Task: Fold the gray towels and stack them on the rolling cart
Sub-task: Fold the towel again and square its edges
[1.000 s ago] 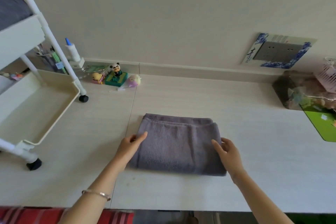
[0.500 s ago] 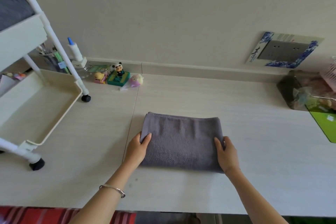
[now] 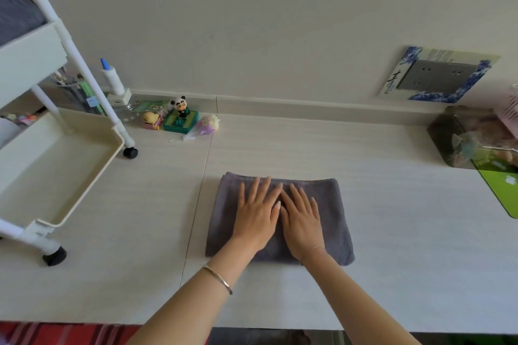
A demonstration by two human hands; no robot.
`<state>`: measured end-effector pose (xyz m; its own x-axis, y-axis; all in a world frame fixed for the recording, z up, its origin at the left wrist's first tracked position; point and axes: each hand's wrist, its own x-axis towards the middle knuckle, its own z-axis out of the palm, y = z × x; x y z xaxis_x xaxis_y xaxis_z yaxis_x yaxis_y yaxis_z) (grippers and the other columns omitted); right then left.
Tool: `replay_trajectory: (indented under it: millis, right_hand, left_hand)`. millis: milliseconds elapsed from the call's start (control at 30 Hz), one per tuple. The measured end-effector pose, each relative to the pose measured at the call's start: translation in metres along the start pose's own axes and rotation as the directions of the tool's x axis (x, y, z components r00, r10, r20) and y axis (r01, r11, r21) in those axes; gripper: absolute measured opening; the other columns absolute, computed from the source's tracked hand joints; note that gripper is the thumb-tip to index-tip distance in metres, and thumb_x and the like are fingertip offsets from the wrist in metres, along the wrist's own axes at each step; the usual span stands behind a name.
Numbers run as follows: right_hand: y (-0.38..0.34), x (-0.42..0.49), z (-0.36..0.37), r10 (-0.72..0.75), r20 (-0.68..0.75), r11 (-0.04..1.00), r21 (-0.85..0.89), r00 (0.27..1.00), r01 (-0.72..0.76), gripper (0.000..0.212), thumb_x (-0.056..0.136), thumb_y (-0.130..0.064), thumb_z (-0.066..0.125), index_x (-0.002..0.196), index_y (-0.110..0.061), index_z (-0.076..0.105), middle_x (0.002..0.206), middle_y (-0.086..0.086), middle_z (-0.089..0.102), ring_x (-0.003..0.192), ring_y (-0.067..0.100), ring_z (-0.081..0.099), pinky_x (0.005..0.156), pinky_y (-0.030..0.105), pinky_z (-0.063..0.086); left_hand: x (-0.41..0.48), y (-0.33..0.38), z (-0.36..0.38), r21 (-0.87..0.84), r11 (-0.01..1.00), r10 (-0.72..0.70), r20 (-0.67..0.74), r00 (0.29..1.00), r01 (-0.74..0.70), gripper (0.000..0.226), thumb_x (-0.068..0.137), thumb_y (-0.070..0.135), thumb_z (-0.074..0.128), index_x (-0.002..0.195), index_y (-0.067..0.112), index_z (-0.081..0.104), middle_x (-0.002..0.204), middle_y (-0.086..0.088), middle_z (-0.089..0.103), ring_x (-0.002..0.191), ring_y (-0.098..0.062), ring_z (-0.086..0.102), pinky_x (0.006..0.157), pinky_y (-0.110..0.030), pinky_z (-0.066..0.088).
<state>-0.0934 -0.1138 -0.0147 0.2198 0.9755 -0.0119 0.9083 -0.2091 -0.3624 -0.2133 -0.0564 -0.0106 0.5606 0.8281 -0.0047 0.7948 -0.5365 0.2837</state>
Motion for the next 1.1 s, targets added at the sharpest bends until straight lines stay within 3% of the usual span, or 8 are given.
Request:
replay_trajectory:
  millis: [100, 233, 400, 567, 733, 800, 933, 1100]
  right_hand:
    - [0.011, 0.001, 0.012, 0.012, 0.036, 1.0, -0.021, 0.999, -0.011, 0.066, 0.086, -0.053, -0.006, 0.149, -0.038, 0.006, 0.155, -0.015, -0.007, 0.143, 0.006, -0.012, 0.116, 0.029, -0.013]
    - [0.021, 0.014, 0.009, -0.045, 0.055, 0.998, -0.05, 0.997, 0.048, 0.06, 0.091, -0.057, 0.003, 0.148, -0.04, 0.002, 0.155, -0.016, -0.009, 0.143, 0.006, -0.015, 0.117, 0.03, -0.012]
    - [0.059, 0.009, -0.004, 0.034, -0.008, 0.993, -0.115, 0.999, -0.035, 0.066, 0.09, -0.061, 0.005, 0.15, -0.034, 0.003, 0.153, -0.017, -0.008, 0.141, 0.002, -0.015, 0.113, 0.023, -0.018]
    - [0.082, 0.008, -0.013, 0.083, 0.017, 0.991, -0.106, 0.996, -0.081, 0.078, 0.082, -0.067, 0.0, 0.151, -0.03, 0.003, 0.152, -0.021, -0.009, 0.138, -0.002, -0.017, 0.115, 0.026, -0.012]
    - [0.084, -0.001, -0.029, 0.202, 0.013, 0.937, 0.287, 0.979, -0.197, 0.073, 0.093, -0.054, 0.042, 0.151, -0.025, 0.009, 0.158, -0.012, 0.001, 0.145, 0.007, 0.001, 0.118, 0.029, 0.006]
    - [0.086, -0.015, -0.042, 0.326, 0.045, 0.806, 0.509, 0.944, -0.303, 0.084, 0.084, -0.054, 0.055, 0.151, -0.025, 0.012, 0.158, -0.009, 0.009, 0.145, 0.011, 0.011, 0.117, 0.033, 0.014]
    - [0.089, -0.044, -0.049, 0.429, 0.152, 0.646, 0.637, 0.89, -0.421, 0.096, 0.07, -0.056, 0.069, 0.148, -0.021, 0.025, 0.152, -0.005, 0.028, 0.138, 0.017, 0.03, 0.113, 0.039, 0.029]
    - [0.086, -0.053, -0.043, 0.467, 0.157, 0.659, 0.594, 0.87, -0.461, 0.07, 0.076, -0.045, 0.071, 0.132, -0.009, 0.05, 0.128, 0.004, 0.057, 0.102, 0.018, 0.057, 0.087, 0.029, 0.047]
  left_hand:
    - [-0.001, -0.004, 0.026, 0.021, 0.994, -0.104, 0.053, 0.993, 0.103, 0.055, 0.099, 0.045, 0.007, 0.143, 0.031, 0.037, 0.152, -0.001, 0.031, 0.139, -0.031, 0.032, 0.112, -0.053, 0.01]
    - [0.01, -0.007, 0.027, 0.018, 0.984, -0.177, 0.048, 0.983, 0.177, 0.061, 0.089, 0.053, 0.002, 0.148, 0.037, 0.011, 0.158, 0.004, 0.007, 0.147, -0.028, 0.003, 0.115, -0.053, -0.009]
    - [0.016, -0.025, 0.023, 0.071, 0.98, -0.186, 0.003, 0.982, 0.186, 0.071, 0.084, 0.06, -0.007, 0.149, 0.039, 0.01, 0.16, 0.004, 0.005, 0.147, -0.025, -0.004, 0.114, -0.053, -0.011]
    - [0.01, -0.039, 0.016, 0.033, 0.957, -0.289, 0.012, 0.957, 0.288, 0.084, 0.077, 0.066, -0.011, 0.151, 0.032, 0.009, 0.16, 0.004, 0.001, 0.147, -0.025, -0.006, 0.115, -0.055, 0.003]
    - [-0.009, -0.051, 0.0, -0.1, 0.923, -0.369, 0.053, 0.928, 0.372, 0.091, 0.081, 0.075, -0.002, 0.151, 0.018, -0.006, 0.158, 0.002, -0.015, 0.147, -0.022, -0.004, 0.118, -0.041, 0.004]
    - [-0.025, -0.054, -0.008, -0.237, 0.905, -0.368, -0.017, 0.93, 0.354, 0.081, 0.092, 0.063, 0.023, 0.152, 0.013, -0.001, 0.159, -0.001, -0.007, 0.147, -0.019, 0.004, 0.118, -0.033, 0.01]
    - [-0.054, -0.059, -0.016, -0.385, 0.821, -0.472, -0.039, 0.881, 0.423, 0.074, 0.089, 0.057, 0.046, 0.144, 0.011, 0.03, 0.146, -0.007, 0.037, 0.132, -0.026, 0.039, 0.102, -0.038, 0.038]
    - [-0.063, -0.059, -0.021, -0.263, 0.786, -0.529, 0.18, 0.829, 0.559, 0.069, 0.081, 0.07, 0.046, 0.115, 0.01, 0.045, 0.117, -0.008, 0.057, 0.105, -0.029, 0.056, 0.084, -0.039, 0.047]
